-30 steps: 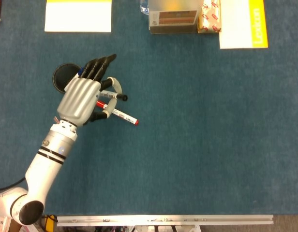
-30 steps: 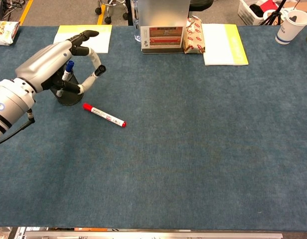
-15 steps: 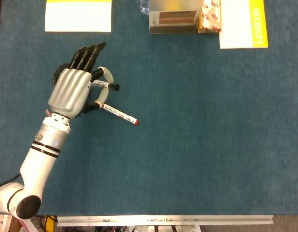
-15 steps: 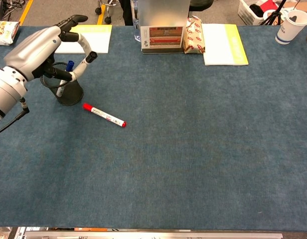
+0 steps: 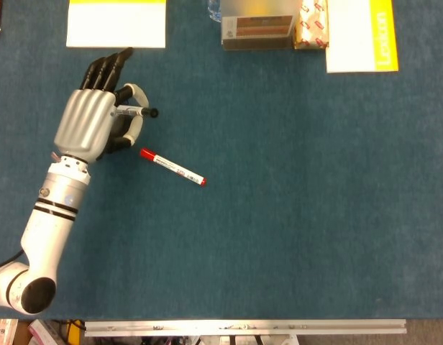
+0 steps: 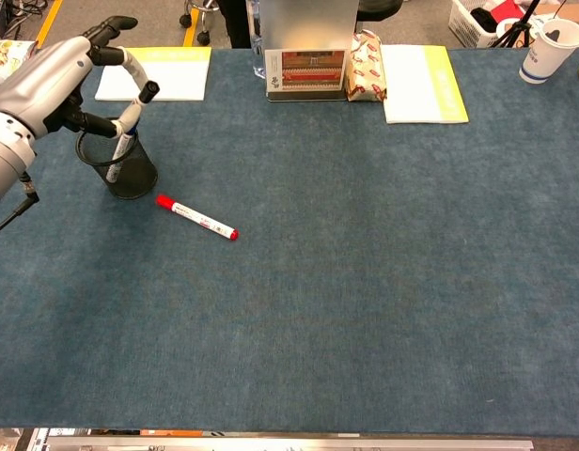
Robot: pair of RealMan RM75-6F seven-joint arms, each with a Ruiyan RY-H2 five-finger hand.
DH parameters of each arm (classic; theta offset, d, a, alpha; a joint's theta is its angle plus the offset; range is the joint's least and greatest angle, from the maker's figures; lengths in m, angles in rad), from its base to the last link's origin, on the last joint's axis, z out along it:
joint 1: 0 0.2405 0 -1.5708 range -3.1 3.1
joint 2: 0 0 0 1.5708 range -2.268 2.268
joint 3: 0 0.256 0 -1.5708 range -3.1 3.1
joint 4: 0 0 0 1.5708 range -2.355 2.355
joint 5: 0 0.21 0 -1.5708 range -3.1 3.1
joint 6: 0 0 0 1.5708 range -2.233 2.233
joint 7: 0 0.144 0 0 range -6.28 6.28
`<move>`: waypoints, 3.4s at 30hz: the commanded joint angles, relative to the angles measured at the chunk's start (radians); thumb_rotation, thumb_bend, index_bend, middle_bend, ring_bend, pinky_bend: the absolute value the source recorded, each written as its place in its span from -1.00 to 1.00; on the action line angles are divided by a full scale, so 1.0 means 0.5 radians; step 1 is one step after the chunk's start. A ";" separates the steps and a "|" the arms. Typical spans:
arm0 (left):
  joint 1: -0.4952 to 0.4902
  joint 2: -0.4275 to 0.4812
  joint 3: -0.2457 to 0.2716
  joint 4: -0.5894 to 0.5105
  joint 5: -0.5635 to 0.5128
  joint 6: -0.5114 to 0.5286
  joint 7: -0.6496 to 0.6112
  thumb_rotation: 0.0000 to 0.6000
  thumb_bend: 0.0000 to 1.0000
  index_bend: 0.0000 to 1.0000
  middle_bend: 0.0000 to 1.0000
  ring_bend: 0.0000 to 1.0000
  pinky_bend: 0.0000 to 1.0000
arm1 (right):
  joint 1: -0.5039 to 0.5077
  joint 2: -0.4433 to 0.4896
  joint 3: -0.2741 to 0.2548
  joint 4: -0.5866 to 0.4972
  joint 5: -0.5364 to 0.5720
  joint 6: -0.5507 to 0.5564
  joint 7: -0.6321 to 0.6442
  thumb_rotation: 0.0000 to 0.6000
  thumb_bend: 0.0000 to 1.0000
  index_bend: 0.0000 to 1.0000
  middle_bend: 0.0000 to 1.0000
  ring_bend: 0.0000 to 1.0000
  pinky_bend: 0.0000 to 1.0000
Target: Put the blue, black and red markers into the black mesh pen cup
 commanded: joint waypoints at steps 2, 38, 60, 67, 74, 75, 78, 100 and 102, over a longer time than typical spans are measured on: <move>0.005 0.006 -0.004 0.007 -0.010 0.001 -0.012 1.00 -0.12 0.05 -1.00 -1.00 -0.91 | 0.001 -0.001 0.001 0.001 0.002 -0.002 -0.002 1.00 -1.00 -0.32 -0.35 -0.16 0.29; 0.097 0.023 -0.043 0.175 -0.247 -0.119 -0.338 1.00 -0.83 -0.89 -1.00 -1.00 -0.91 | 0.008 -0.001 0.002 0.004 0.010 -0.014 0.008 1.00 -1.00 -0.32 -0.35 -0.16 0.29; -0.095 0.140 0.395 0.127 0.422 -0.462 0.085 1.00 -0.88 -0.32 -1.00 -1.00 -0.91 | -0.003 0.012 0.012 0.003 0.006 0.022 0.045 1.00 -1.00 -0.32 -0.35 -0.16 0.29; -0.154 0.060 0.384 0.235 0.339 -0.583 0.098 1.00 -0.72 -0.32 -1.00 -1.00 -0.91 | -0.006 0.019 0.014 0.005 0.004 0.029 0.059 1.00 -1.00 -0.32 -0.35 -0.16 0.29; -0.196 -0.040 0.348 0.348 0.315 -0.608 0.049 1.00 -0.64 -0.31 -1.00 -1.00 -0.91 | -0.004 0.015 0.012 0.006 0.004 0.023 0.050 1.00 -1.00 -0.32 -0.35 -0.16 0.29; -0.203 -0.054 0.345 0.361 0.319 -0.612 0.036 1.00 -0.62 -0.30 -1.00 -1.00 -0.91 | -0.004 0.015 0.013 0.006 0.006 0.022 0.052 1.00 -1.00 -0.32 -0.35 -0.16 0.29; -0.216 -0.083 0.349 0.395 0.334 -0.618 0.017 1.00 -0.55 -0.29 -1.00 -1.00 -0.91 | -0.005 0.018 0.013 0.005 0.005 0.023 0.058 1.00 -1.00 -0.32 -0.35 -0.16 0.29; -0.294 -0.254 0.367 0.546 0.324 -0.705 -0.003 1.00 -0.50 -0.24 -1.00 -1.00 -0.94 | -0.011 0.022 0.009 0.003 -0.009 0.035 0.066 1.00 -1.00 -0.32 -0.33 -0.16 0.24; -0.300 -0.273 0.371 0.570 0.320 -0.716 -0.006 1.00 -0.50 -0.23 -1.00 -1.00 -0.94 | -0.011 0.025 0.007 0.001 -0.012 0.032 0.071 1.00 -1.00 -0.32 -0.33 -0.16 0.24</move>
